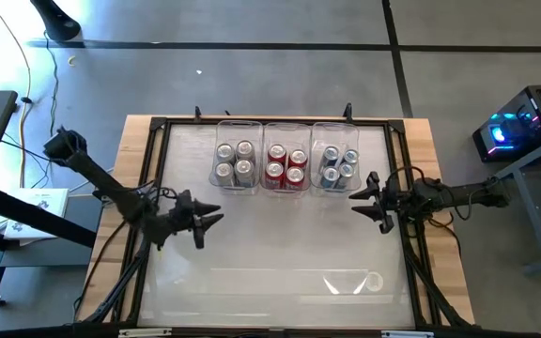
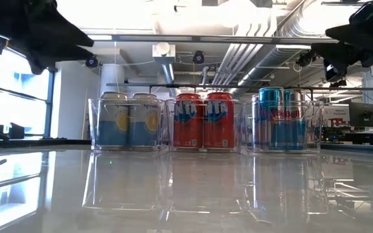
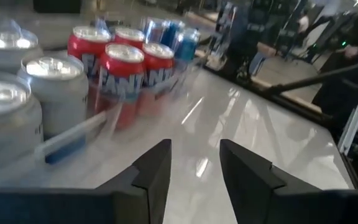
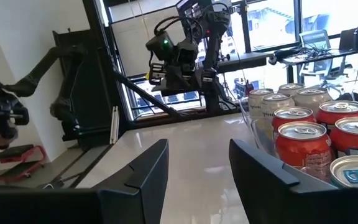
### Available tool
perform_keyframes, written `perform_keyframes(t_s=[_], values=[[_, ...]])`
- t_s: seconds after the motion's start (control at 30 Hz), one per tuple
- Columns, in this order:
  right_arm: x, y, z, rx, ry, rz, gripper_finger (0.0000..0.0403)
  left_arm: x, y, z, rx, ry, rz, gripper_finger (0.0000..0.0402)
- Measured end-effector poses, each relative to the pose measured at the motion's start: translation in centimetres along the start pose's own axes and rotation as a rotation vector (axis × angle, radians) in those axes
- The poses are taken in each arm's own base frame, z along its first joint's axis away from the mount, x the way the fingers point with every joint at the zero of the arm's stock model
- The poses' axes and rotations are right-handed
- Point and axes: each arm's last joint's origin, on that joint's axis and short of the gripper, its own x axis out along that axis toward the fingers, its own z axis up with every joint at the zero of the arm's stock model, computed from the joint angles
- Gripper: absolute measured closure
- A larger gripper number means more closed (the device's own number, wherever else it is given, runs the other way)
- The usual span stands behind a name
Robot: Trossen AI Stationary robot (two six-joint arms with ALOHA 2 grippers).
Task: Sort soda cans
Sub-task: Return to Home Position
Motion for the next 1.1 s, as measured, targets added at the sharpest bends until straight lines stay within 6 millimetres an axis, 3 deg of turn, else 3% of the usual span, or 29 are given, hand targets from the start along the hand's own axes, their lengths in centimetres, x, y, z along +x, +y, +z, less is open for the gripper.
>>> perform_keyframes(t_s=[0.23, 0.53, 0.67, 0.83, 1.1], values=[[0.0, 0.0, -0.1, -0.012, 0.009, -0.002, 0.0238, 0.3, 0.1, 1.0, 0.075, -0.066, -0.002, 0.0280], [0.0, -0.3, -0.3, -0.037, 0.020, -0.075, 0.0238, -1.2, 1.1, 3.2, 0.127, -0.126, -0.005, 0.0280], [0.0, -0.3, -0.4, -0.038, 0.029, -0.077, 0.0238, -2.3, 2.6, 3.8, 0.142, -0.117, 0.025, 0.0280], [0.0, -0.3, -0.4, -0.034, 0.033, -0.078, 0.0238, -3.3, 5.6, 3.1, 0.082, -0.135, 0.028, 0.0284], [0.0, -0.3, -0.4, -0.008, 0.032, -0.079, 0.0238, -1.9, 9.4, 0.8, -0.022, -0.228, -0.009, 0.0345]])
